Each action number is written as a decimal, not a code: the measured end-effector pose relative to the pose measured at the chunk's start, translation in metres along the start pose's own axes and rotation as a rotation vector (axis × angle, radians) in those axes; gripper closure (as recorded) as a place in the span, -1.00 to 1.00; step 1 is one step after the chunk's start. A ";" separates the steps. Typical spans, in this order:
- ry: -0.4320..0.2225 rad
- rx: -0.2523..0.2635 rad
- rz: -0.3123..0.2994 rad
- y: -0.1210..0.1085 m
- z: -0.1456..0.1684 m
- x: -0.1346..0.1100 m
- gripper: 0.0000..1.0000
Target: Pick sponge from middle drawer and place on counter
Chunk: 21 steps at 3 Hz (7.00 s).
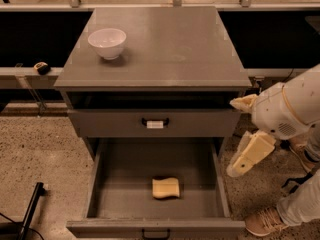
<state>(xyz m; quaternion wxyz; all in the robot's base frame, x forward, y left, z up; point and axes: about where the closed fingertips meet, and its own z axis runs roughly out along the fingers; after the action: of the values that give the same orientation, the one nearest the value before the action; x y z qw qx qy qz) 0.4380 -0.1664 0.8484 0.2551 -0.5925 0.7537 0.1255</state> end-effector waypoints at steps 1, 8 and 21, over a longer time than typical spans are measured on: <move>-0.025 0.050 -0.015 -0.011 -0.001 -0.009 -1.00; -0.422 0.136 -0.192 -0.031 0.308 0.063 -1.00; -0.190 -0.101 -0.149 -0.027 0.473 0.132 0.25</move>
Offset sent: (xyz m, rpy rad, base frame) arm 0.0427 0.0265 -0.1063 0.4799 -0.2081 -0.1429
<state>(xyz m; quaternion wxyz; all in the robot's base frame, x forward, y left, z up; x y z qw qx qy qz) 0.5529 -0.0506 0.3840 0.3036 -0.6445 0.6728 0.1995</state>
